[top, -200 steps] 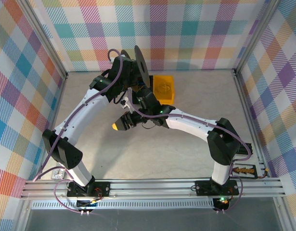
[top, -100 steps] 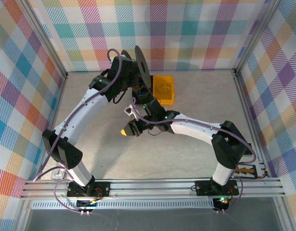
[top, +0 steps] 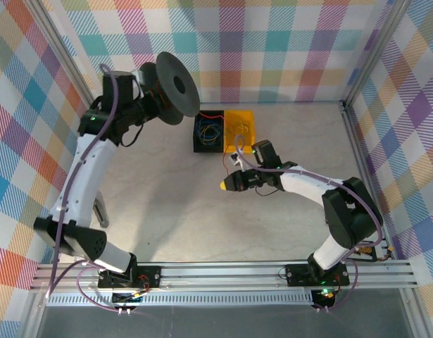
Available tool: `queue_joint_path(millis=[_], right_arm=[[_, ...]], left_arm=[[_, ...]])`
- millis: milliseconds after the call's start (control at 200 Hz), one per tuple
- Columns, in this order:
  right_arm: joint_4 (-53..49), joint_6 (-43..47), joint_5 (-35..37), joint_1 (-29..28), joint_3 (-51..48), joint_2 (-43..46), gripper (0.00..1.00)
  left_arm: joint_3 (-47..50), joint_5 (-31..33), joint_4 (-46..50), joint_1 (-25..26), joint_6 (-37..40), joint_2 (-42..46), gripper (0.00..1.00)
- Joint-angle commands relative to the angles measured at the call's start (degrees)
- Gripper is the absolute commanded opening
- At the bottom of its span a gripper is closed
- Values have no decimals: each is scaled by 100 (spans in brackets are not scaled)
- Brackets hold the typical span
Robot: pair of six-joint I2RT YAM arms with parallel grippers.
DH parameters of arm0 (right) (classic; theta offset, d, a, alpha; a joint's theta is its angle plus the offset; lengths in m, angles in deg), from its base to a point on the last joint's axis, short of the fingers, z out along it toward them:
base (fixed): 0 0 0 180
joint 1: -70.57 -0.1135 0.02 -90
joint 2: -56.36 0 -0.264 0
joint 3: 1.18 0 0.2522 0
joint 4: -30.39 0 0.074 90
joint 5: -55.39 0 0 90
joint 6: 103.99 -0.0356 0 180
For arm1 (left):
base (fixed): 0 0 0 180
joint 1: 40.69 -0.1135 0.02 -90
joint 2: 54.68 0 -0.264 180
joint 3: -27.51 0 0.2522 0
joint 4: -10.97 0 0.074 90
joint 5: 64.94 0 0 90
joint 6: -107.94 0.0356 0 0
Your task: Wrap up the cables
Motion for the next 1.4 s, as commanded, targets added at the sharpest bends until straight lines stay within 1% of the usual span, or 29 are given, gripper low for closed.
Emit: queue_joint_path(millis=[0, 100, 185, 260, 305, 460, 555, 615, 685, 790, 860, 990, 1125, 1255, 1360, 1390], right_arm=[[-422, 319, -553, 324, 302, -147, 0], [-514, 333, -720, 750, 423, -403, 0], [-699, 451, -764, 1120, 580, -554, 0], [-1033, 646, -712, 1431, 857, -704, 0], [-1262, 783, -636, 1627, 1070, -812, 0], [-2245, 1283, -156, 2137, 2212, -1382, 0], [-2878, 1532, 294, 2373, 3126, -1876, 0], [-3303, 1679, 641, 2482, 3772, -2203, 0], [-3594, 1700, 1048, 2553, 4460, -2530, 0], [-3821, 1452, 1173, 2608, 5525, -2899, 0], [-3977, 1245, 1106, 2607, 6254, -3123, 0], [-4207, 788, 834, 2602, 7766, -3524, 0], [-4296, 382, 646, 2547, 8941, -3721, 0], [-4233, 120, 524, 2391, 9562, -3691, 0], [-4146, 75, 474, 2170, 9672, -3499, 0], [-4127, 88, 487, 2074, 9682, -3421, 0]], left_arm=[[157, -924, -262, -291, 251, 509, 0], [345, -1225, -227, -466, 359, 755, 0], [483, -1414, -41, -478, 746, 967, 0], [490, -1618, 412, -478, 1202, 1081, 0], [446, -1667, 843, -478, 1513, 1101, 0], [559, -1477, 1822, -478, 2349, 1306, 0], [631, -1533, 2307, -470, 2756, 1366, 0], [661, -1542, 2657, -317, 3050, 1301, 0], [712, -1166, 3013, 85, 3306, 1150, 0], [901, -540, 3242, 669, 3509, 891, 0], [982, -295, 3232, 858, 3534, 728, 0], [1008, -137, 3148, 1099, 3523, 474, 0], [921, 272, 3251, 1465, 3534, 73, 0], [718, 814, 3426, 1904, 3501, -455, 0], [450, 1349, 3647, 2219, 3435, -963, 0], [347, 1420, 3732, 2280, 3437, -1139, 0]])
